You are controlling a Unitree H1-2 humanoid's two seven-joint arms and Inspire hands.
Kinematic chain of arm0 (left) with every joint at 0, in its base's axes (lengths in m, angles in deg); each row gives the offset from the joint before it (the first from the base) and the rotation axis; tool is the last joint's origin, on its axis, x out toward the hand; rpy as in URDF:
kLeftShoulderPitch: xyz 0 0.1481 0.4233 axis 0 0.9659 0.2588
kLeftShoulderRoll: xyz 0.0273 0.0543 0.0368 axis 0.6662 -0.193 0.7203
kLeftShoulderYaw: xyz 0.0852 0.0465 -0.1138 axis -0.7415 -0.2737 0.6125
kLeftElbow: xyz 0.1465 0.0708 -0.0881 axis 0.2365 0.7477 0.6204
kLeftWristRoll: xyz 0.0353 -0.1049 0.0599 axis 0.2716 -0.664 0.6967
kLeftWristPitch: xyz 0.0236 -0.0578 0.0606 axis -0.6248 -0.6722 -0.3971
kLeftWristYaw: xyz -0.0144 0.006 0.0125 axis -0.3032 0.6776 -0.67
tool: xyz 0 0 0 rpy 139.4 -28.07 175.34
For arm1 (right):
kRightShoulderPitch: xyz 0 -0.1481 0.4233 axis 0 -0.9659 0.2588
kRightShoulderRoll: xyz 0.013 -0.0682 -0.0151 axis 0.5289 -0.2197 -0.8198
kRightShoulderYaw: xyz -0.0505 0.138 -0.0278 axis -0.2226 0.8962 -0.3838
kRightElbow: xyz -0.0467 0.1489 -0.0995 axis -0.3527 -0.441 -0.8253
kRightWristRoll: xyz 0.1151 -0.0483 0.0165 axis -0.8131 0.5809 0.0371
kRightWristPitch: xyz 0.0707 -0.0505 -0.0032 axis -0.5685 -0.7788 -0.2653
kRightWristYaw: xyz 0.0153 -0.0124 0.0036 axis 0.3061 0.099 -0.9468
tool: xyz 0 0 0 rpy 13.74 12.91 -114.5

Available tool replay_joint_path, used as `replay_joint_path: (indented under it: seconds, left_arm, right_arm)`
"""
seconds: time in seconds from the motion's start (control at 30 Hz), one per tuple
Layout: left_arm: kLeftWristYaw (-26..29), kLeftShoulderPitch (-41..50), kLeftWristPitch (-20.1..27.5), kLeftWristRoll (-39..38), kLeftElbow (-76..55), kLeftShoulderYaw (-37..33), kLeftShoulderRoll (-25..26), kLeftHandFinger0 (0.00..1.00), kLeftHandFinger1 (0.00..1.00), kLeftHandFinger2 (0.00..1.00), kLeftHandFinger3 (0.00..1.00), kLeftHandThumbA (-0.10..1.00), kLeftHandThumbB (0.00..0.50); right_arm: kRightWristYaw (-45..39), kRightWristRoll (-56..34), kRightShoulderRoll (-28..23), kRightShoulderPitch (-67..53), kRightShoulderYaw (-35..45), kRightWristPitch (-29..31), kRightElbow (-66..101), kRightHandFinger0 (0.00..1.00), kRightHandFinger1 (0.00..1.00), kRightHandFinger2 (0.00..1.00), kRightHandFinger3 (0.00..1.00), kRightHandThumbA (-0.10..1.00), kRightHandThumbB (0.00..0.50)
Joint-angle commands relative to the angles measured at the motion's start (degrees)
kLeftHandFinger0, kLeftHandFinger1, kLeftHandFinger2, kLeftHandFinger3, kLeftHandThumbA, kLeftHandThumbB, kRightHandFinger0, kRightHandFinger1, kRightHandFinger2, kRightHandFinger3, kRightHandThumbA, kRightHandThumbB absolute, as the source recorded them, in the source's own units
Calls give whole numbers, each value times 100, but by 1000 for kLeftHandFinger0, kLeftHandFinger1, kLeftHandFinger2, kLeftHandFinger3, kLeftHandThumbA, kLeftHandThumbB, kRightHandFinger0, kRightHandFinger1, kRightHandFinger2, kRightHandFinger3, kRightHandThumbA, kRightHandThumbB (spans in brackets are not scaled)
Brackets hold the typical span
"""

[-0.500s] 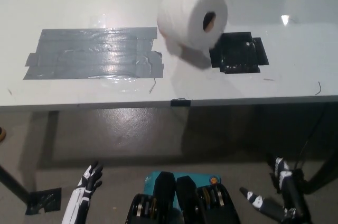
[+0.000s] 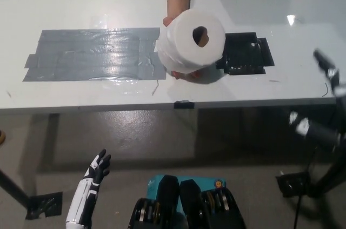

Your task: A person hands over a roll of toilet paper to the robot , and the robot inserts its right thumb into the hole in the centre to grab the roll, and then places it on the balck area on the desk.

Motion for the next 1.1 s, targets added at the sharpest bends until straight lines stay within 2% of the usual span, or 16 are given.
replay_joint_path:
  seconds: [0.0,0.07,0.13,0.27,0.33,0.4,0.47,0.53,0.6,0.67,0.73,0.8,0.83,0.87,0.93,1.07]
  left_arm:
    - [-10,-41,19,2,31,-16,38,1000,1000,1000,1000,1000,173]
    - [-19,-47,45,-18,70,-15,44,1000,1000,1000,1000,1000,174]
    - [-41,-39,60,-33,96,-22,59,1000,1000,1000,1000,1000,199]
    - [-59,-70,42,-21,136,-41,68,1000,1000,1000,1000,1000,212]
    - [-39,-88,111,65,173,-70,92,1000,1000,1000,1000,1000,204]
    - [-2,-104,141,107,200,-88,78,1000,1000,1000,1000,1000,229]
    - [-10,-140,121,84,210,-90,74,1000,1000,1000,1000,1000,249]
    - [-17,-156,79,86,187,-105,62,1000,1000,1000,1000,1000,252]
    - [-30,-159,30,88,144,-123,54,1000,1000,1000,1000,1000,249]
    - [-19,-177,149,154,156,-151,83,1000,1000,1000,1000,1000,206]
    - [-10,-192,142,168,148,-157,83,1000,1000,1000,1000,1000,201]
    - [-1,-215,153,171,167,-164,73,1000,1000,1000,1000,1000,208]
    - [-18,-222,108,166,150,-174,74,1000,1000,1000,1000,1000,231]
    - [-27,-222,87,172,138,-185,77,1000,1000,1000,1000,1000,227]
    - [-49,-216,45,175,100,-201,93,1000,1000,1000,1000,1000,235]
    - [-16,-205,65,227,89,-210,103,1000,1000,1000,1000,1000,244]
  right_arm:
    - [-629,-160,-401,923,-123,-690,-335,1000,1000,1000,1000,852,347]
    - [-772,-199,-465,1217,-204,-991,-501,1000,1000,1000,1000,890,377]
    - [-951,-148,-537,1639,-337,-1384,-767,1000,1000,1000,1000,932,401]
    - [-1241,-174,-610,2295,-538,-1471,-1429,1000,1000,1000,1000,953,402]
    - [-1352,-153,-620,2569,-638,-1584,-1694,1000,1000,1000,1000,964,419]
    - [-1552,-105,-619,2990,-798,-1958,-1916,1000,1000,1000,1000,968,407]
    - [-1640,-87,-602,3305,-887,-1872,-2224,1000,1000,1000,1000,966,391]
    - [-1714,-92,-575,3565,-945,-1967,-2458,1000,1000,1000,1000,970,422]
    - [-1843,-161,-522,3834,-986,-2081,-2748,1000,1000,1000,1000,964,418]
    - [-1947,-179,-402,4238,-1051,-2135,-3235,1000,1000,1000,1000,935,411]
    - [-1928,23,-334,4556,-1196,-2114,-3626,1000,1000,1000,1000,961,427]
    - [-1929,27,-253,4766,-1250,-2110,-3891,1000,1000,1000,1000,965,438]
    - [-1900,48,-204,4861,-1275,-2117,-4011,1000,1000,1000,1000,970,448]
    - [-1862,121,-174,4939,-1330,-2082,-4115,1000,1000,1000,1000,995,462]
    - [-1767,252,-92,5087,-1433,-2007,-4301,1000,1000,1000,1000,992,441]
    - [-1632,332,38,5207,-1505,-1918,-4508,1000,1000,1000,1000,995,442]
